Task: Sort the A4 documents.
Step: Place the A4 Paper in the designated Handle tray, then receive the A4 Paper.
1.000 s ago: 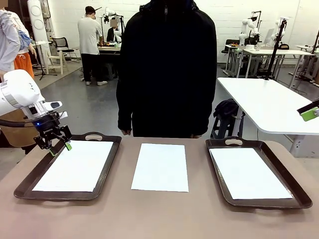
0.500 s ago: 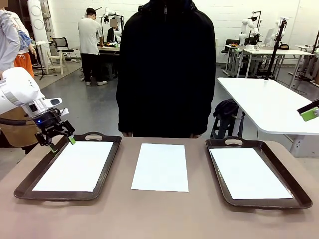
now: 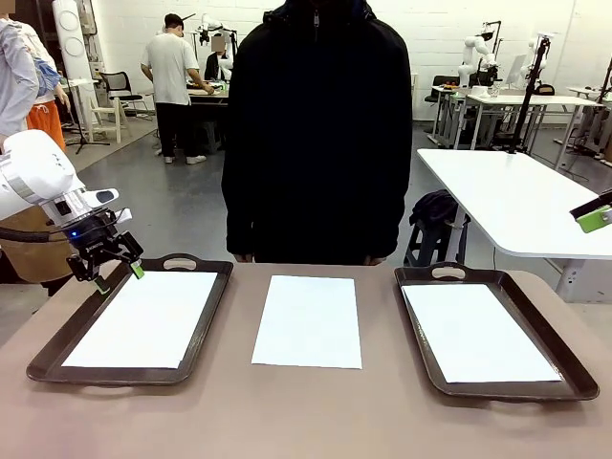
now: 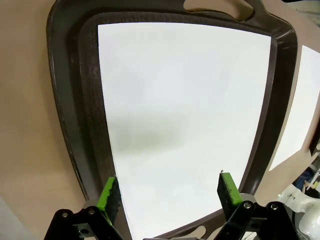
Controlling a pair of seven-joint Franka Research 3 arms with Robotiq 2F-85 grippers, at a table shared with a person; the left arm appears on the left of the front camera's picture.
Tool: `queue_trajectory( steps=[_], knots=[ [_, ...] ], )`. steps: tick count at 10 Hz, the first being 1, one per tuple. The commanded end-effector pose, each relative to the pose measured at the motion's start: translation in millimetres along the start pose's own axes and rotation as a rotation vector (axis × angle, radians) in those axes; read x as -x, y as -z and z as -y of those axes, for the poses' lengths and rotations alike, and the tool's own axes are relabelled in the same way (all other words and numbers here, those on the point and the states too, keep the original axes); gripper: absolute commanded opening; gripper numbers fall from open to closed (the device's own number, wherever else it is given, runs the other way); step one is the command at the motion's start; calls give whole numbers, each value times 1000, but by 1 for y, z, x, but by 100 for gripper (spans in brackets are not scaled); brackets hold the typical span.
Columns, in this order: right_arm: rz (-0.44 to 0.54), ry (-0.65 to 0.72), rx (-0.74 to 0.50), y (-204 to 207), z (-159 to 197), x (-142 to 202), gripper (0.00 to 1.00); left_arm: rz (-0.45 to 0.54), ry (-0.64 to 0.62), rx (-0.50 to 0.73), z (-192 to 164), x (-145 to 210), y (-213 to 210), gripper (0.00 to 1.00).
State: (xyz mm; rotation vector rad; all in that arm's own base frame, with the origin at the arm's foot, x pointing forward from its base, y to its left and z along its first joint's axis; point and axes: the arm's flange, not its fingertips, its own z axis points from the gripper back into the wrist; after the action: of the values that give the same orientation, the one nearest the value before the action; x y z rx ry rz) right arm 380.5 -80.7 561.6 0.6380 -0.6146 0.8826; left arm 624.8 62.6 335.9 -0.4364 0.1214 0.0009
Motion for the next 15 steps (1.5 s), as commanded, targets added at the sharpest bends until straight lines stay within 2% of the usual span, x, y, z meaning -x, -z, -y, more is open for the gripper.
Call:
queue_trajectory(
  steps=[1, 9, 10, 11, 12, 13, 14, 15],
  knots=[
    [0, 0, 1, 1, 0, 0, 100, 3, -12, -18, 0, -1, -1, 100],
    [0, 0, 1, 1, 0, 0, 100, 0, 0, 0, 0, 0, 0, 100],
    [0, 0, 1, 1, 0, 0, 100, 2, 184, -125, 49, -3, 4, 100],
    [0, 0, 1, 1, 0, 0, 100, 50, 339, -236, 92, 4, -4, 100],
    [0, 0, 1, 1, 0, 0, 100, 141, 421, -320, 122, 17, -22, 100],
    [0, 0, 1, 1, 0, 0, 100, 273, 467, -330, 141, 37, -50, 100],
    [0, 0, 1, 1, 0, 0, 100, 360, 535, -276, 153, 58, -76, 100],
    [0, 0, 1, 1, 0, 0, 100, 429, 660, -251, 161, 77, -95, 100]
  ],
)
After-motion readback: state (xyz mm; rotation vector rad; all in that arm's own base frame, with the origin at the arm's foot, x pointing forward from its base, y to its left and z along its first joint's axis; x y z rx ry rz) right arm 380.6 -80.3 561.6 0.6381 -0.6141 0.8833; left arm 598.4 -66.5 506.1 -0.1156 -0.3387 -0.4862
